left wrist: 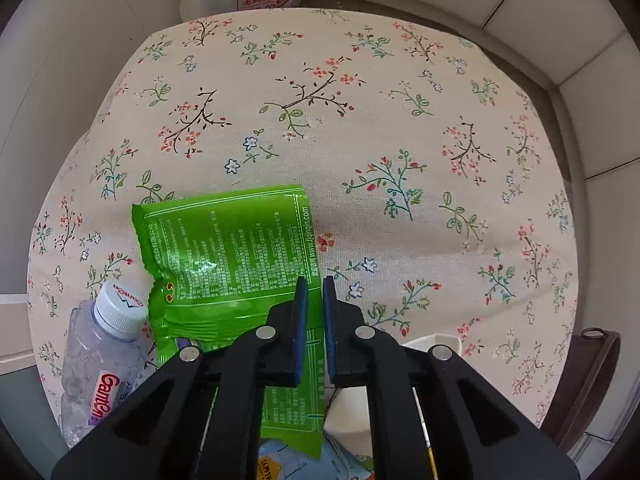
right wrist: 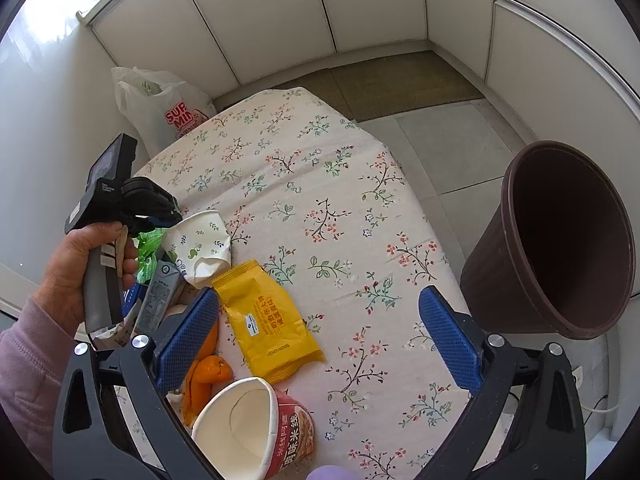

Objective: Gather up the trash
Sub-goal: 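Reach the left tool to the green snack wrapper and close on it, then lift the green wrapper with the left tool while the right tool reaches the yellow packet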

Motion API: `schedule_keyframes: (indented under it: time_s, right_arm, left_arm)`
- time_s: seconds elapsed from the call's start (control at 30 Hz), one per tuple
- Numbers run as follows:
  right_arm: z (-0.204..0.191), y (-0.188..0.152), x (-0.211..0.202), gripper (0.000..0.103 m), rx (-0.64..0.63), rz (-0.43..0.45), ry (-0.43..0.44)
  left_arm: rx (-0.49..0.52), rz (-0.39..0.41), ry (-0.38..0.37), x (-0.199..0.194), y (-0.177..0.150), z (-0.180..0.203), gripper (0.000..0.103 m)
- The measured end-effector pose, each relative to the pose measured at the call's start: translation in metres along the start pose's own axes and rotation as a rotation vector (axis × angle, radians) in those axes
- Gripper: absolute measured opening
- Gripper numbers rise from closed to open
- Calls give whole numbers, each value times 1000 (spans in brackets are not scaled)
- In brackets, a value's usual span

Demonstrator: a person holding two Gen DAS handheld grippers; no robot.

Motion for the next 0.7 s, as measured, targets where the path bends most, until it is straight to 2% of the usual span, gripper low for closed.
schedule_keyframes:
  time_s: [0.23,0.37,0.43,0.57,0.63,0.7]
  right_arm:
    - [8,2,8,96,76,-25,68]
    - [4,5,10,96,61,-24,70]
    - [2,6,11,96,59,-22,64]
    - [3,4,15,96,74,-39,71]
    - [4,3,17,96,85,-51,77]
    - [3,3,16,96,83,-50,85]
  left_arm:
    - [36,91,-49,-55,-24,-11,3]
    - [50,134,-110,-90,-36,-15,3]
    - [74,147,-130,-94,-35,-18,3]
    - [115,117,-86,-90,-35,-18,5]
    - [95,100,-44,-75,-28,-13,15]
    - [60,107,3,-56,-15,-10,69]
Point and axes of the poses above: each gripper's, at about its wrist camera, not at the fingertips, and x roughly the way its jaws point, z to its right, y to its top, the point moved 1 cm from there along x, roughly the way its jaws point, and after that the axes turned 13 degrees about -x, right-handed, at the moved point
